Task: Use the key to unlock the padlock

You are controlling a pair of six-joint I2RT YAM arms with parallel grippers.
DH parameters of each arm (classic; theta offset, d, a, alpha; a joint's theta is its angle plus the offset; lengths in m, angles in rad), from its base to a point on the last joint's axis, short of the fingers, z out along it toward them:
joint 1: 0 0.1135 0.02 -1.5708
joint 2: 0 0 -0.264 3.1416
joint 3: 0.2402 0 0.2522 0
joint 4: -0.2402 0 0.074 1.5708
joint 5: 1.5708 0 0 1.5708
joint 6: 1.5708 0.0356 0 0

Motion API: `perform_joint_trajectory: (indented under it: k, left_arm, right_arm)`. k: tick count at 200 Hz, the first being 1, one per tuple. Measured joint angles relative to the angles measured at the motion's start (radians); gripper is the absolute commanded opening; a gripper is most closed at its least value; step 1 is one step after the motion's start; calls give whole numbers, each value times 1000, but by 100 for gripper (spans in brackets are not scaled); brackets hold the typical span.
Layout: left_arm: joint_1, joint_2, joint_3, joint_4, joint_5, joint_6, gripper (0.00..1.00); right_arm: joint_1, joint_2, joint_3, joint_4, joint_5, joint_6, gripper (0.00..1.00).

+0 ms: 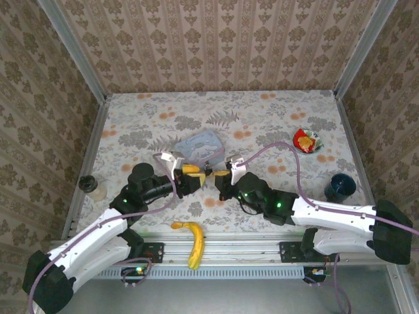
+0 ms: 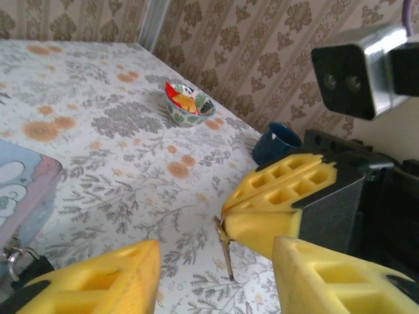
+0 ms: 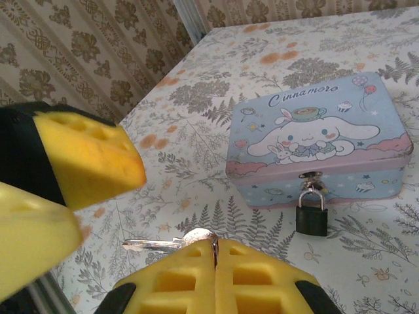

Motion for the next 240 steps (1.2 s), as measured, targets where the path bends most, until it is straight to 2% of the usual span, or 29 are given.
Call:
perform_joint_trajectory:
  k: [80, 126, 240]
  left_arm:
    - [-13, 73, 0, 24, 64, 0, 42]
    - [-13, 87, 0, 31, 67, 0, 33]
    - [-17, 101, 0, 39, 63, 0, 19]
  right_arm:
    - [14, -2, 1, 0, 33, -25, 0]
    - [15, 0, 5, 0, 33, -26, 0]
    - [20, 2, 8, -1, 33, -29, 0]
